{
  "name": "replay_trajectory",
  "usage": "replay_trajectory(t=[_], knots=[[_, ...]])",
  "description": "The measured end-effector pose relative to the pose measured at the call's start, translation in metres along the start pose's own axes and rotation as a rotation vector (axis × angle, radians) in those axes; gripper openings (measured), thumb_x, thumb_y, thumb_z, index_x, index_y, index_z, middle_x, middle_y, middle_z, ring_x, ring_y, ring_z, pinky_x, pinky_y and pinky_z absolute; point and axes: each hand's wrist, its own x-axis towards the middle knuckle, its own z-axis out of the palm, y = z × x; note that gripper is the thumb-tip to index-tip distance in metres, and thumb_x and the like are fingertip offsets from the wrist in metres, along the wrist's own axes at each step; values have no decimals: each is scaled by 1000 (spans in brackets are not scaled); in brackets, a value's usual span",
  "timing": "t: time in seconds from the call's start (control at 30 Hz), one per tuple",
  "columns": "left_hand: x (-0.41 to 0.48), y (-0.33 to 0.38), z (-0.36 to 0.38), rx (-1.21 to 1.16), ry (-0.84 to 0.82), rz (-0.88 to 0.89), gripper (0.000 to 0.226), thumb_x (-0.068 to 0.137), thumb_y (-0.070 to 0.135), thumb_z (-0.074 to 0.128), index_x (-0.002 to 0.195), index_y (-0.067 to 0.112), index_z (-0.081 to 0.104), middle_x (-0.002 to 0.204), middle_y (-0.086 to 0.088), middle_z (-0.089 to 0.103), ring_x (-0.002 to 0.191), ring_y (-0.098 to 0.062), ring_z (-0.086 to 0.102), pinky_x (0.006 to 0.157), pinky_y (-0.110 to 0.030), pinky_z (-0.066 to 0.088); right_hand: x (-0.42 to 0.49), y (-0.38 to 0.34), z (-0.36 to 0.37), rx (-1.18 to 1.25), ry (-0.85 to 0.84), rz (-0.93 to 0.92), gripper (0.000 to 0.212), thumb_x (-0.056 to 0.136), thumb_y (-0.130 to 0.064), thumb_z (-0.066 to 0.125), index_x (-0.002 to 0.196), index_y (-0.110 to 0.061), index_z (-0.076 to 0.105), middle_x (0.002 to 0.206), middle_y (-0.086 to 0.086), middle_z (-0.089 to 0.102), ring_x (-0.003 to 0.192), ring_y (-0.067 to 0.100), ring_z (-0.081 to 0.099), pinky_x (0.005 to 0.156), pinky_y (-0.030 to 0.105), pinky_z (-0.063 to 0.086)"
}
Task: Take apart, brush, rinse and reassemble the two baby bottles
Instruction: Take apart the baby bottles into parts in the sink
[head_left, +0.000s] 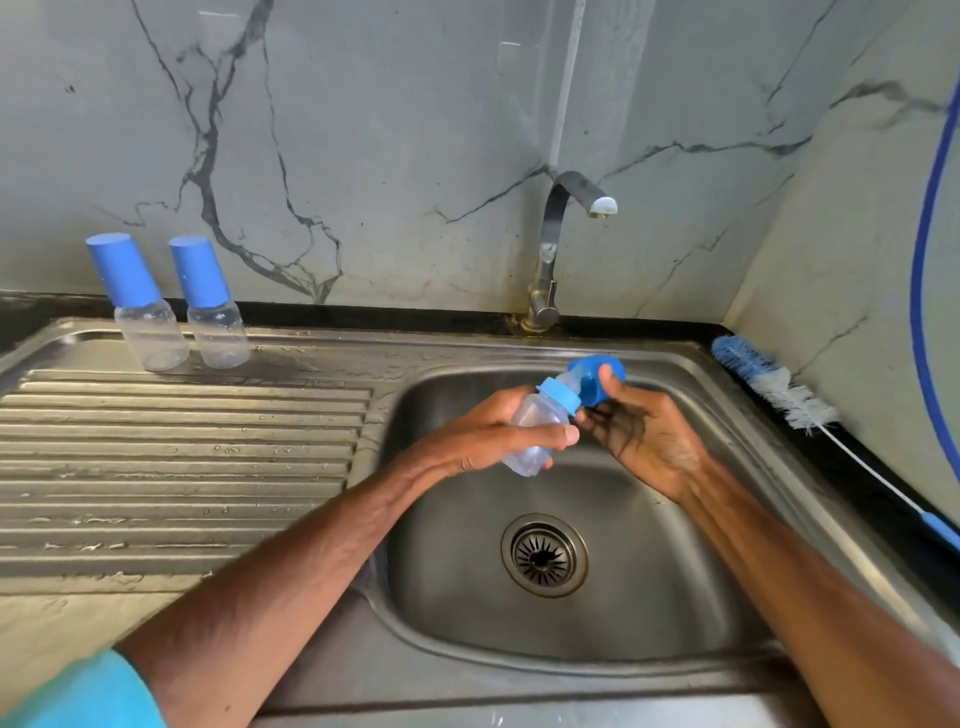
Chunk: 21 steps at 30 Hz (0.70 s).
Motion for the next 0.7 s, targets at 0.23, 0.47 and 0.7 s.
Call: replay_trajectory(t=[0.23,0.47,0.7], knots=[[-2,-21,-1,281,134,-19,51,81,51,83,120,26,60,108,3,71,101,-12,70,95,-39,58,11,-4,-30,-338,142,-3,44,84,-19,80,123,-1,70,112,15,77,96,23,72,75,30,62],[-1,-22,-5,198,179,-59,44,89,48,73,123,24,58,115,-2,67,107,-22,67,95,-45,55,16,15,-85,-1427,339,143,45,70,-5,91,111,-12,74,99,10,74,83,25,71,76,38,61],[0,-21,1,439,149,-45,60,89,50,74,136,23,48,127,2,60,113,-16,62,94,-35,56,23,40,-96,-1853,260,235,43,75,-19,85,115,-13,70,119,13,70,111,30,66,93,34,54]])
